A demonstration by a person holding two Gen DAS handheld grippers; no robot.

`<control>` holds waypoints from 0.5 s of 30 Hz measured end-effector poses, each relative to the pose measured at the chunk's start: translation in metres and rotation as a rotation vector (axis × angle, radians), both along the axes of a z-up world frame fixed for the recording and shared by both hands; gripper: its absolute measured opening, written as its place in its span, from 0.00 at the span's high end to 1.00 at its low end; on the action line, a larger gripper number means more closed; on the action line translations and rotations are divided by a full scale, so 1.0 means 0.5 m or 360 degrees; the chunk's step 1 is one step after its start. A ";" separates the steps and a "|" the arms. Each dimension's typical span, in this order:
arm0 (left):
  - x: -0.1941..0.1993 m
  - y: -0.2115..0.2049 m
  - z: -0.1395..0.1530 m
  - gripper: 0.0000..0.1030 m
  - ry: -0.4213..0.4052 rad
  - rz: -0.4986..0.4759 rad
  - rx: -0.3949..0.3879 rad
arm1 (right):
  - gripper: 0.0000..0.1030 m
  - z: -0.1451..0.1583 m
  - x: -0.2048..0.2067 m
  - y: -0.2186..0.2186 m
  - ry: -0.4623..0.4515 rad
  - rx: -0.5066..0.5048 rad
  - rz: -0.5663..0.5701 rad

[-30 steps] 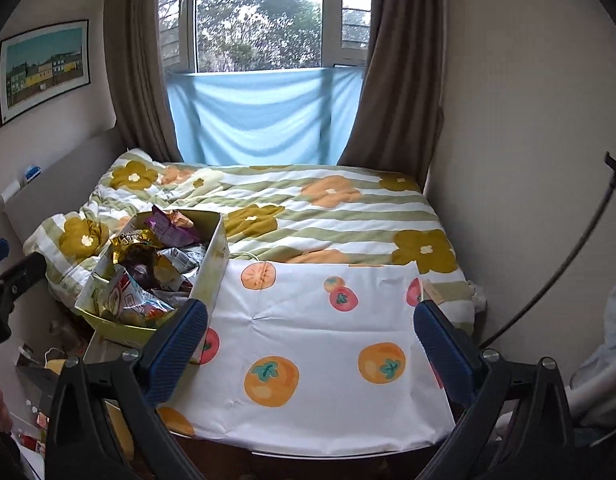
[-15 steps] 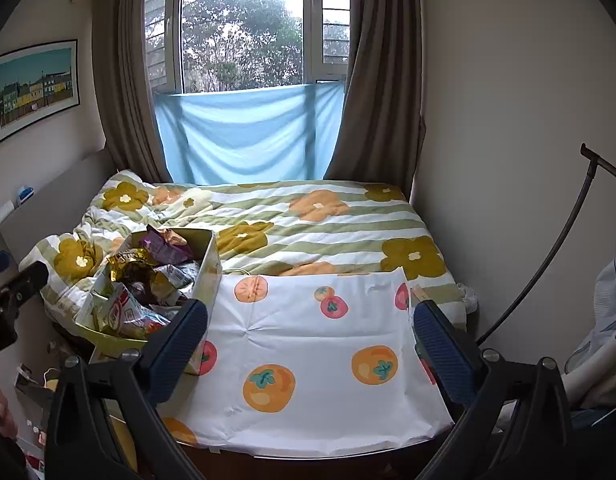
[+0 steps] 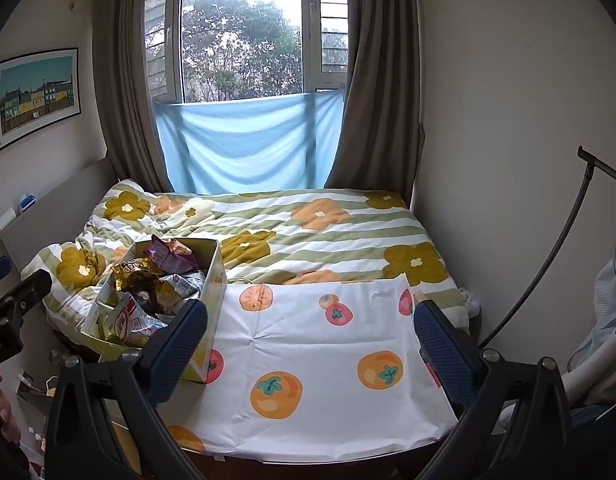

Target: Organize snacks

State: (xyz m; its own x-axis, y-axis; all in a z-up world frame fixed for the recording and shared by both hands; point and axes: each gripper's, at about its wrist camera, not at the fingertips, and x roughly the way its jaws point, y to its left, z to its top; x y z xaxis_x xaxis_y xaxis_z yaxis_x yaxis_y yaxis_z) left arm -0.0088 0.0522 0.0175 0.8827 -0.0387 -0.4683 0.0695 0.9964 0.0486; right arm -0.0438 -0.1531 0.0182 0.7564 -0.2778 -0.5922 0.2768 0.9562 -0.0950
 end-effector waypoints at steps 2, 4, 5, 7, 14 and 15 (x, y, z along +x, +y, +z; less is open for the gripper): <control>-0.001 0.003 0.000 0.00 0.0000 0.0005 -0.0004 | 0.00 0.001 0.000 0.000 -0.0006 0.0002 0.0000; -0.001 0.005 0.002 0.00 -0.0001 0.0009 -0.0006 | 0.00 0.002 0.002 0.000 -0.0009 0.0001 0.0000; -0.001 0.004 0.002 0.00 -0.0003 0.0009 -0.0007 | 0.00 0.002 0.002 0.000 -0.0010 0.0002 0.0002; -0.001 0.005 0.002 0.00 -0.0002 0.0009 -0.0008 | 0.00 0.003 0.003 -0.001 -0.0011 0.0001 0.0002; -0.001 0.007 0.004 0.00 0.0010 0.0021 -0.0016 | 0.00 0.008 0.002 0.001 -0.0022 0.0001 0.0005; 0.000 0.006 0.006 0.00 0.0007 0.0021 -0.0013 | 0.00 0.008 0.002 0.001 -0.0023 0.0000 0.0006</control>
State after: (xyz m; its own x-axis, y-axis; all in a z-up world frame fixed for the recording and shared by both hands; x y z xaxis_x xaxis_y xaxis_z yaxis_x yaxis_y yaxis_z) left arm -0.0089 0.0550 0.0204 0.8810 -0.0307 -0.4721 0.0563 0.9976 0.0401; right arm -0.0428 -0.1523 0.0224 0.7660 -0.2749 -0.5811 0.2746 0.9573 -0.0909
